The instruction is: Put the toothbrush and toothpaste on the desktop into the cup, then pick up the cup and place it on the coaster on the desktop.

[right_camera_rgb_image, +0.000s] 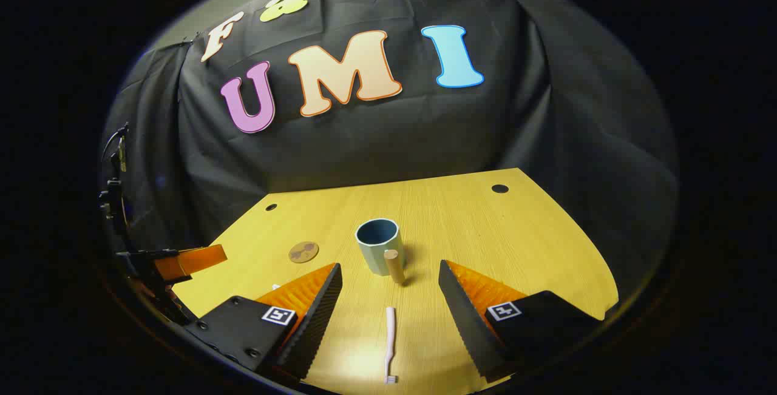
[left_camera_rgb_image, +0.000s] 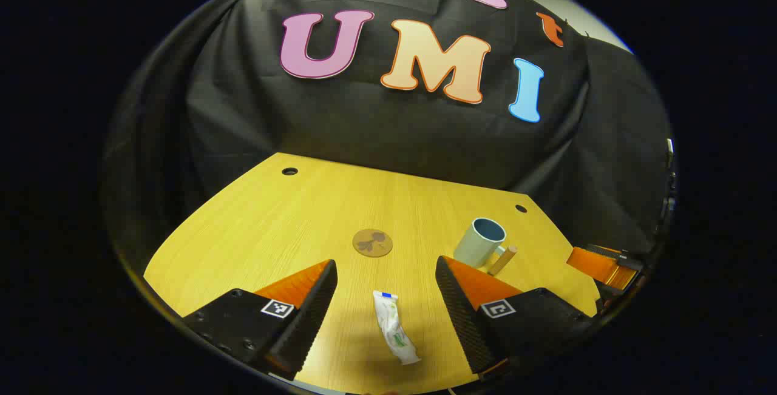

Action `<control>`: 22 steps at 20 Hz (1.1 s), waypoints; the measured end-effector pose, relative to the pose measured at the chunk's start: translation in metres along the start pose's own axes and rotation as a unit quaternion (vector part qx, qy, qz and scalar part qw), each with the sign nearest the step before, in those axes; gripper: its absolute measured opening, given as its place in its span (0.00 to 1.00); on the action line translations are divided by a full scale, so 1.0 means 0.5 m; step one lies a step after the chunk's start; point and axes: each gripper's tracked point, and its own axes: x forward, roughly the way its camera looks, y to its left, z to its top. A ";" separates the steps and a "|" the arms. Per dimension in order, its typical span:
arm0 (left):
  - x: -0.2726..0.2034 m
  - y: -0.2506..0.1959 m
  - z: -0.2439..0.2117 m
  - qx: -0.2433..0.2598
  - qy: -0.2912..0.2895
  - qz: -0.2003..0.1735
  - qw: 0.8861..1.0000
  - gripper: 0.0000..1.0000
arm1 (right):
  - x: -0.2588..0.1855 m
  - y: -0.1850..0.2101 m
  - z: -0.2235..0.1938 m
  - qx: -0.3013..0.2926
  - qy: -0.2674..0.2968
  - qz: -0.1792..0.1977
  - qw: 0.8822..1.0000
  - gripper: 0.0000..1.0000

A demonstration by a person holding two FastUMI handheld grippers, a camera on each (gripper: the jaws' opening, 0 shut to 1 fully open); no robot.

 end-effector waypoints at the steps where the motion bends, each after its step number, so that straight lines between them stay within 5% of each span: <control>1: -0.002 0.006 -0.003 -0.001 0.001 0.004 1.000 0.95 | 0.001 0.001 -0.002 0.002 0.003 0.003 1.000 0.98; 16: -0.027 0.016 -0.055 -0.026 0.021 0.013 0.999 0.94 | -0.004 -0.001 -0.067 -0.025 0.053 0.013 0.998 0.99; 22: -0.023 0.019 -0.071 -0.025 0.035 0.018 0.999 0.95 | 0.027 0.009 -0.134 -0.047 0.130 0.028 0.990 0.99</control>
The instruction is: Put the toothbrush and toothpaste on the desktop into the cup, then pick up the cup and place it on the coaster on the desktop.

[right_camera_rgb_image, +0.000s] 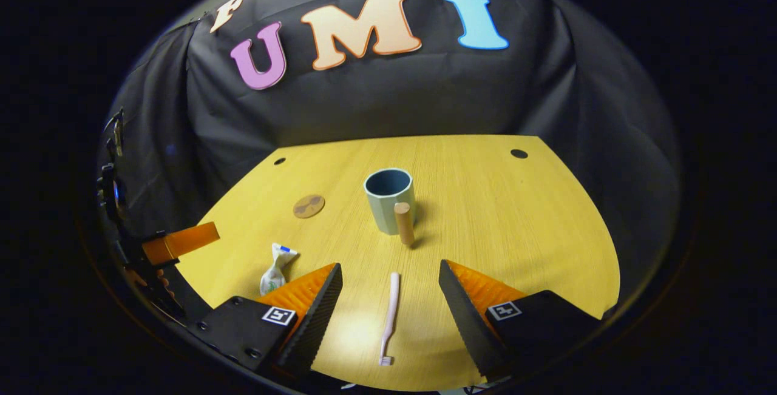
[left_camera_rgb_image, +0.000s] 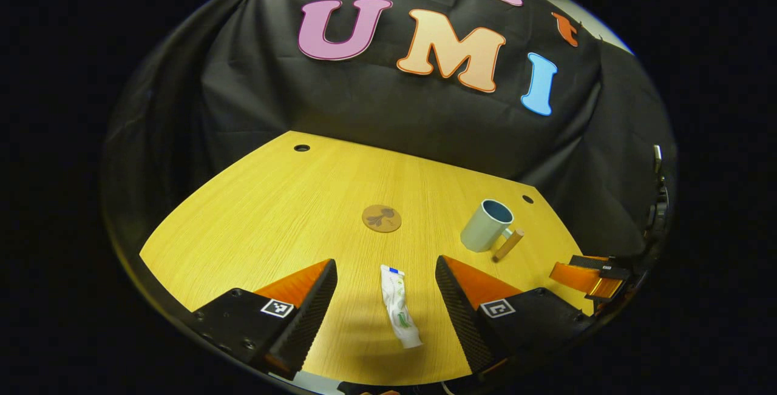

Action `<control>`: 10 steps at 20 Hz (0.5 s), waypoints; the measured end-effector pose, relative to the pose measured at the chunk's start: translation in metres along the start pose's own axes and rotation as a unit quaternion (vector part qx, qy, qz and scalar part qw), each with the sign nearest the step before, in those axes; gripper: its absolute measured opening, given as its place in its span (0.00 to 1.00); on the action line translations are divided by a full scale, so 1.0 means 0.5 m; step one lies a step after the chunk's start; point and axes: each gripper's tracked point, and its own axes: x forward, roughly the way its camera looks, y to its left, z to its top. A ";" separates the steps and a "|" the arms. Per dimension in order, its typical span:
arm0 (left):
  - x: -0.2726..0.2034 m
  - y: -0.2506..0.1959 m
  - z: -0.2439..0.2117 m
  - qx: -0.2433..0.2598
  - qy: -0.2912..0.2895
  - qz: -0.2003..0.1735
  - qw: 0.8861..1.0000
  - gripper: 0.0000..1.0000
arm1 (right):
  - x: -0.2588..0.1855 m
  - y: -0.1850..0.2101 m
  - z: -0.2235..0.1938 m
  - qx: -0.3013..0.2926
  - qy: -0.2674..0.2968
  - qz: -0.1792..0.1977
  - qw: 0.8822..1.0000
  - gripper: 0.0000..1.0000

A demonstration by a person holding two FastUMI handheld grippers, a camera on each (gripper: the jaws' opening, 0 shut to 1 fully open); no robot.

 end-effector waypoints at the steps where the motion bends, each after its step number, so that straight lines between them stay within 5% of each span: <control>1: 0.001 0.001 -0.005 0.000 0.004 0.001 1.000 0.95 | 0.012 0.002 -0.010 -0.006 0.018 0.003 1.000 0.99; 10: -0.001 0.040 -0.040 -0.007 0.030 0.034 0.999 0.95 | 0.107 0.026 -0.112 -0.061 0.174 0.023 0.983 0.94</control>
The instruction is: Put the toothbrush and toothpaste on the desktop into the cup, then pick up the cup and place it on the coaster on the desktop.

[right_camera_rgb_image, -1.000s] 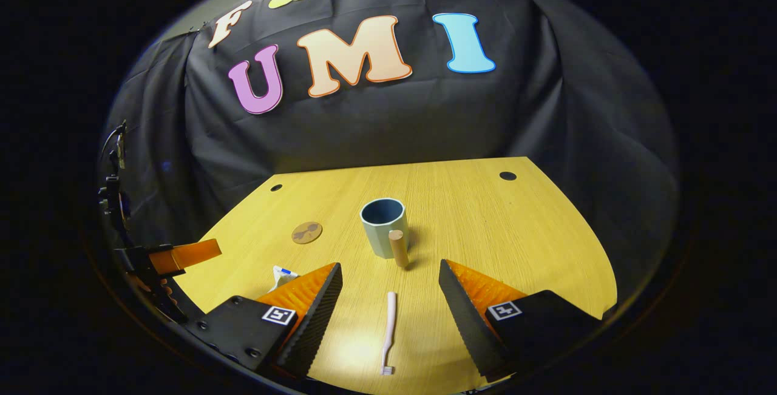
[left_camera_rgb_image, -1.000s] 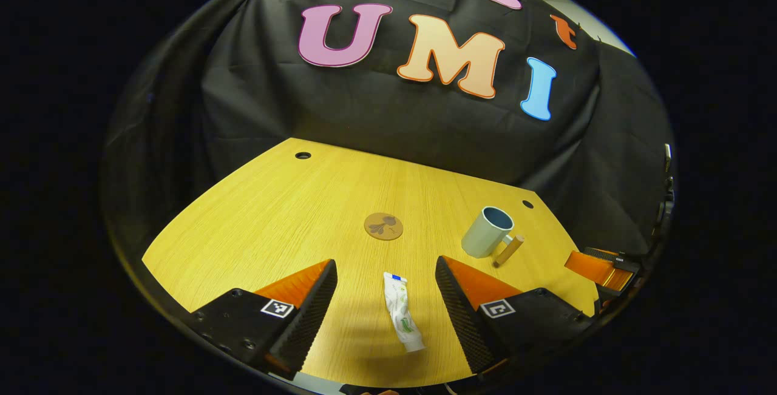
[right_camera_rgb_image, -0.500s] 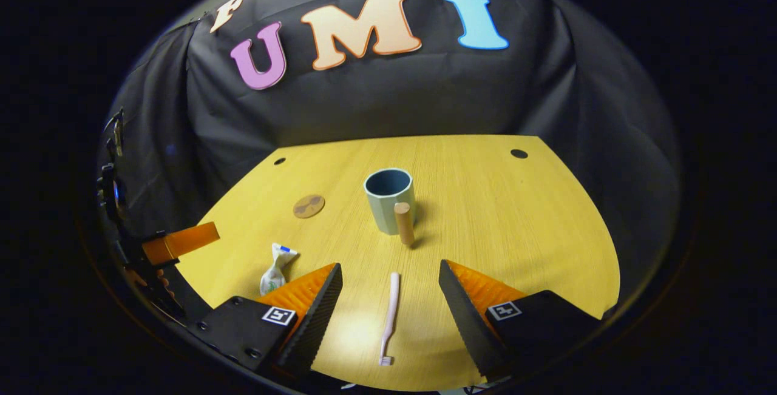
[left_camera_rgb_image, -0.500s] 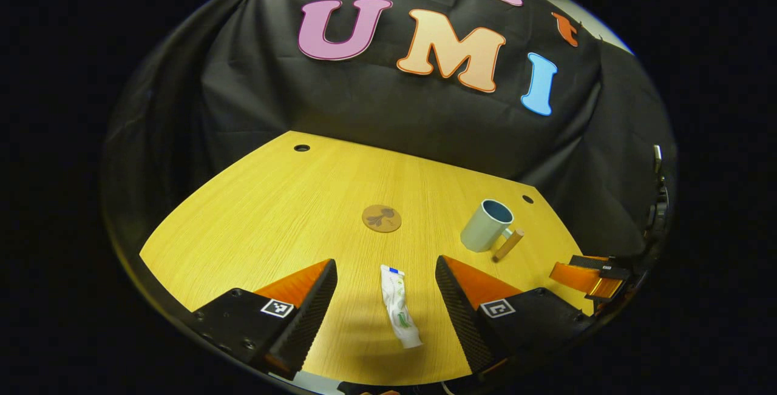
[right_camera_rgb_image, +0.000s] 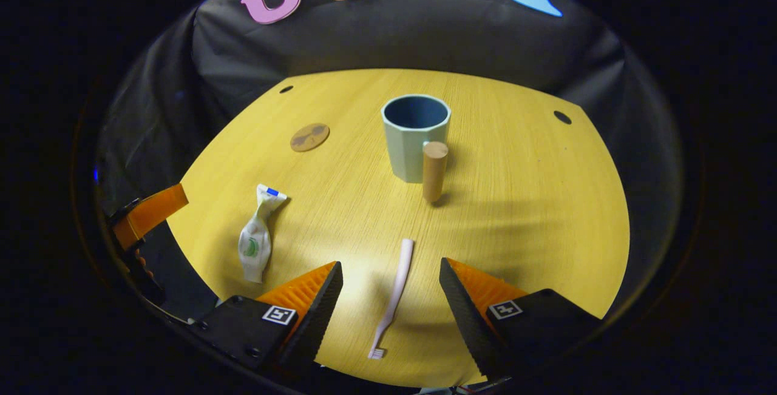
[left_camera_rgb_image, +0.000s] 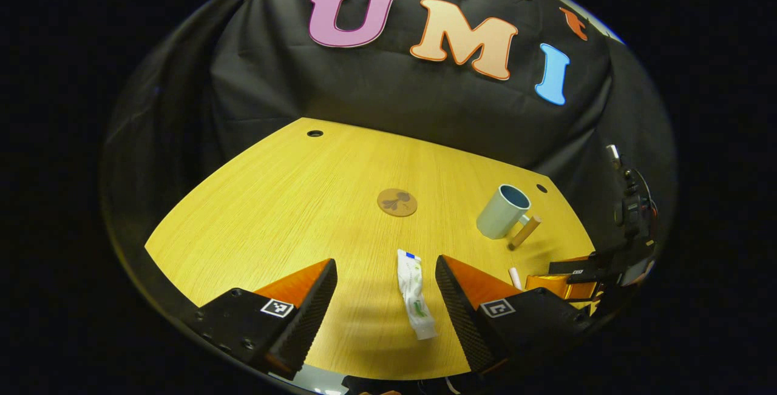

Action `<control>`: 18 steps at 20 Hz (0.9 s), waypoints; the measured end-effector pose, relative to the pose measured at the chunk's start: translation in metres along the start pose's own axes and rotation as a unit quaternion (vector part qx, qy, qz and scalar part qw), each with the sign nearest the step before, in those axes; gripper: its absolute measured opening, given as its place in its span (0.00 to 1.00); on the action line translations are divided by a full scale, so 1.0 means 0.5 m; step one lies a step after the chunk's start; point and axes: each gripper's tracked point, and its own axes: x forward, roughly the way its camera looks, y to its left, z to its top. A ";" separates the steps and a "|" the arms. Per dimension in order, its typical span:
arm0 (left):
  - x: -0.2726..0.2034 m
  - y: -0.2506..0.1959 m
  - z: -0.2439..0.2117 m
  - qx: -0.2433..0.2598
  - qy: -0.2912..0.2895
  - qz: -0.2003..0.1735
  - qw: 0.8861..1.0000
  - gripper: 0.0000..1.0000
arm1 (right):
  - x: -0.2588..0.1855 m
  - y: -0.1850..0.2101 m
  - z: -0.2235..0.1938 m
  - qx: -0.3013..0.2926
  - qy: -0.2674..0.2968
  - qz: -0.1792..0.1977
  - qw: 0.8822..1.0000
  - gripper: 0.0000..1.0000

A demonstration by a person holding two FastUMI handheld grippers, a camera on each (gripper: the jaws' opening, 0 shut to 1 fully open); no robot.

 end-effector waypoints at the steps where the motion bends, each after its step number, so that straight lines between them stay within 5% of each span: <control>1: -0.003 0.006 -0.003 0.000 0.002 0.004 1.000 0.95 | 0.009 -0.001 -0.005 -0.003 0.015 0.000 1.000 0.94; 14: 0.018 0.009 -0.034 0.001 0.037 0.008 0.999 0.95 | 0.086 -0.035 -0.030 0.021 0.127 -0.044 0.991 0.95; 15: 0.022 0.008 -0.036 0.003 0.039 0.007 0.999 0.95 | 0.088 -0.037 -0.027 0.020 0.127 -0.047 0.991 0.92; 17: 0.026 0.010 -0.037 0.006 0.046 0.006 0.999 0.95 | 0.092 -0.039 -0.036 0.018 0.142 -0.054 0.988 0.65; 18: 0.027 0.009 -0.041 0.007 0.048 0.006 0.999 0.95 | 0.096 -0.041 -0.041 0.015 0.146 -0.060 0.987 0.64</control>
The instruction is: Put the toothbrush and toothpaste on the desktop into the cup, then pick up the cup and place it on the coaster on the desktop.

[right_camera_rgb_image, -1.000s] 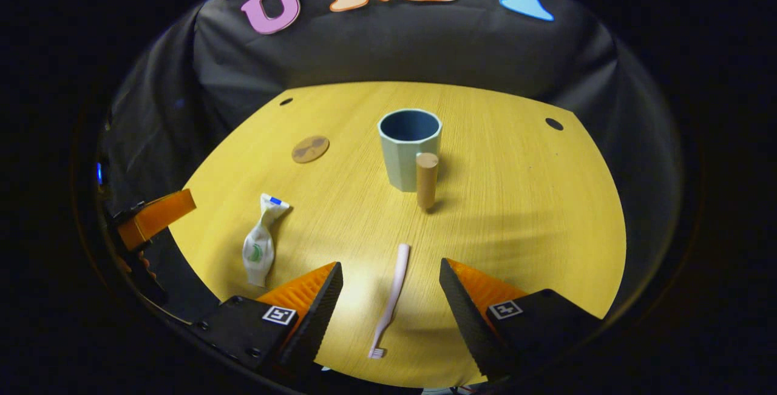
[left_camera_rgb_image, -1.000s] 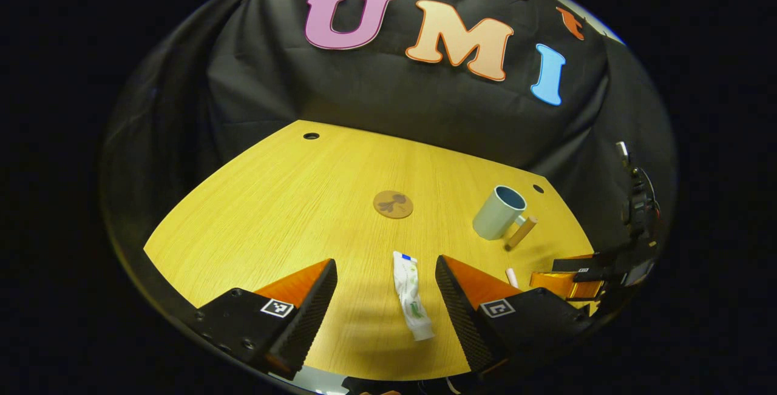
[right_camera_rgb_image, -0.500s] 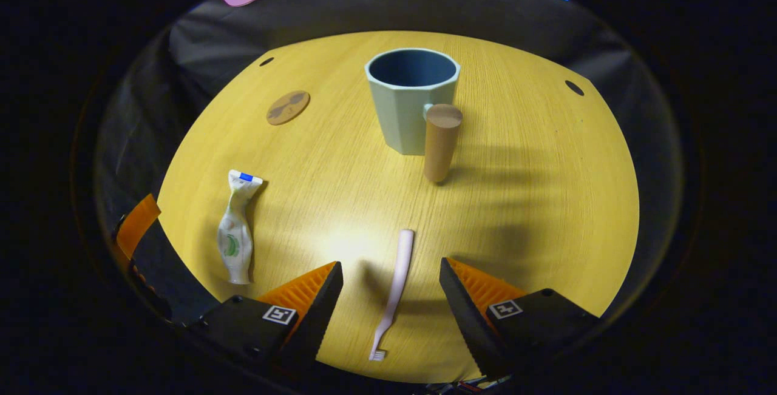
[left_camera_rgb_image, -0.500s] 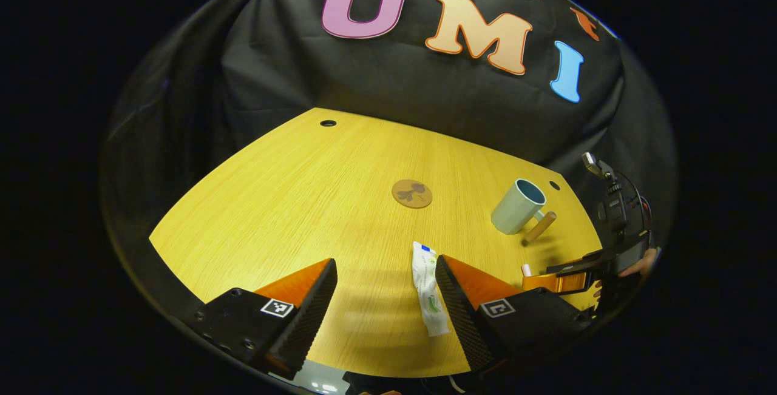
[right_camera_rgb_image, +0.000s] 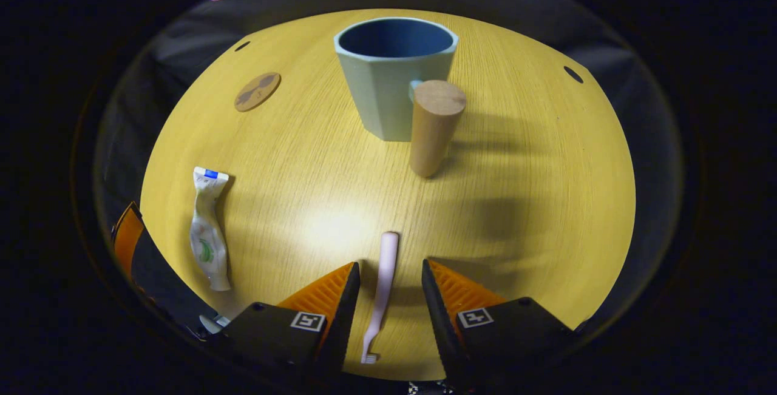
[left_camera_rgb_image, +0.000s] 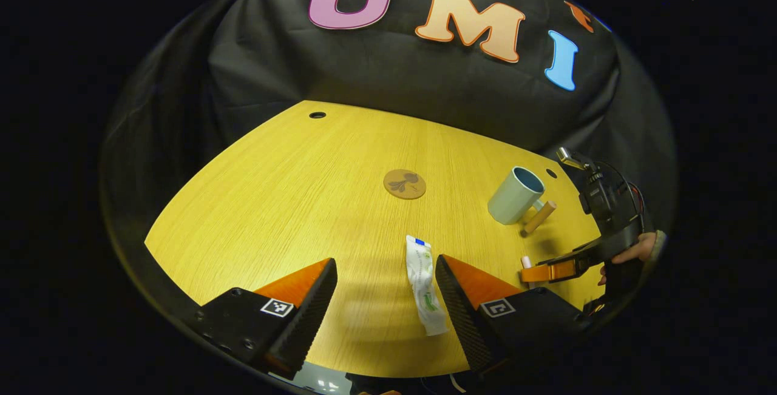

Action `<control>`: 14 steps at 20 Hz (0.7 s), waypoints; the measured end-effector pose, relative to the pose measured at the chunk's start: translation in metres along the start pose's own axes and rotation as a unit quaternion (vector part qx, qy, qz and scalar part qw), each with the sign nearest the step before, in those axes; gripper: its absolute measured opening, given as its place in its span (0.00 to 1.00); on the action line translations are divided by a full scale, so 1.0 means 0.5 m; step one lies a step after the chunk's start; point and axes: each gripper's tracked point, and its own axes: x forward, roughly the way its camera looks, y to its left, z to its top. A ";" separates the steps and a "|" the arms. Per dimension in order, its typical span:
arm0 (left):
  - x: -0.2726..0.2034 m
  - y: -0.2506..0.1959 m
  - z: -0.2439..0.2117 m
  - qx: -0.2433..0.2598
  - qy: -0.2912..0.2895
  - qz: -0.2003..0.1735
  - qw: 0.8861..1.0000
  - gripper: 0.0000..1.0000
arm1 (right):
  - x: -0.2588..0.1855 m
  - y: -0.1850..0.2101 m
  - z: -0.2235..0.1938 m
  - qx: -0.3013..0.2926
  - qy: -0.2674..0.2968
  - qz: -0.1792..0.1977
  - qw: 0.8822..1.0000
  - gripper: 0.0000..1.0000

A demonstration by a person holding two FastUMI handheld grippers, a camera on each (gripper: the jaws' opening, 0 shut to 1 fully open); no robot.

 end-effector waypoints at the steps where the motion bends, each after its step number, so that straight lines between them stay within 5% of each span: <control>1: 0.002 0.002 0.002 0.002 0.001 0.001 1.000 0.95 | -0.003 0.000 0.002 -0.004 0.003 -0.004 1.000 0.60; 4: 0.003 0.005 0.000 0.003 0.004 0.002 1.000 0.95 | 0.002 0.000 0.006 -0.003 -0.002 -0.007 1.000 0.49; 5: 0.004 0.006 -0.002 0.003 0.006 0.001 1.000 0.95 | 0.002 0.003 0.008 0.004 -0.003 -0.008 1.000 0.32; 7: 0.007 0.005 -0.005 0.003 0.008 0.002 1.000 0.95 | 0.002 0.005 0.009 0.002 -0.004 -0.009 1.000 0.17; 14: 0.036 -0.044 -0.027 0.007 0.062 -0.029 0.998 0.95 | -0.005 0.004 0.006 0.014 -0.011 -0.004 1.000 0.05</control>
